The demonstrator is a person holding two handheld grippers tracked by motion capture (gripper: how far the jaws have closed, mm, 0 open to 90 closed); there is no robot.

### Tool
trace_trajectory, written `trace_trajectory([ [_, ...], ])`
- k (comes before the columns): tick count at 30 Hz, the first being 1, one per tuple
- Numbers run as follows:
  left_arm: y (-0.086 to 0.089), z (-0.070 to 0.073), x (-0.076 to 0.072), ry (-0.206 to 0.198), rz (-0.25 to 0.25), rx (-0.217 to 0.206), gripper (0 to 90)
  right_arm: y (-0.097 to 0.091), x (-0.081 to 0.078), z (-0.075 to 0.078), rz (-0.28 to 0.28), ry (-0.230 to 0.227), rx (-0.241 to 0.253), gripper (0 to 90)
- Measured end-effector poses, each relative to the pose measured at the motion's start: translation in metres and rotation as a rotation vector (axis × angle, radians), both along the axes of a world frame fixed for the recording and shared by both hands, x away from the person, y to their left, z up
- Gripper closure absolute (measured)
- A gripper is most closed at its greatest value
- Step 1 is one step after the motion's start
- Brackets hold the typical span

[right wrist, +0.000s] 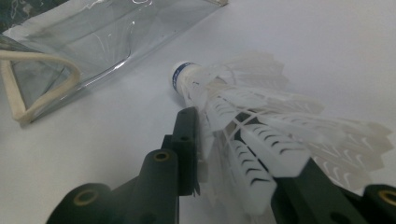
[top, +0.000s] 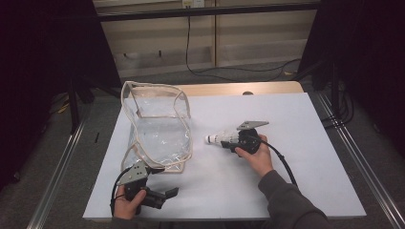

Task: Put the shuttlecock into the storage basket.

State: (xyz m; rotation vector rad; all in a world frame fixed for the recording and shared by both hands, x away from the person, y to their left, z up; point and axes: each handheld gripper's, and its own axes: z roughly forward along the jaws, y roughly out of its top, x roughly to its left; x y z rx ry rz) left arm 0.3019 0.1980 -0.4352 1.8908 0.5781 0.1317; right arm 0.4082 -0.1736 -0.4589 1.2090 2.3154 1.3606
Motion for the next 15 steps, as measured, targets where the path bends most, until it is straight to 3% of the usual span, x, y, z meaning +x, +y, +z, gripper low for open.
trace_trajectory([
  [3,0.0000,0.0000,-0.0001,0.000,0.000,0.000,2.8,-0.0007,0.0000,0.0006,0.007,0.001,0.000,78.4],
  [15,-0.0001,0.0001,-0.0002,0.000,0.000,0.000,2.8,-0.0016,-0.0003,0.0022,0.016,-0.010,-0.016,80.4],
])
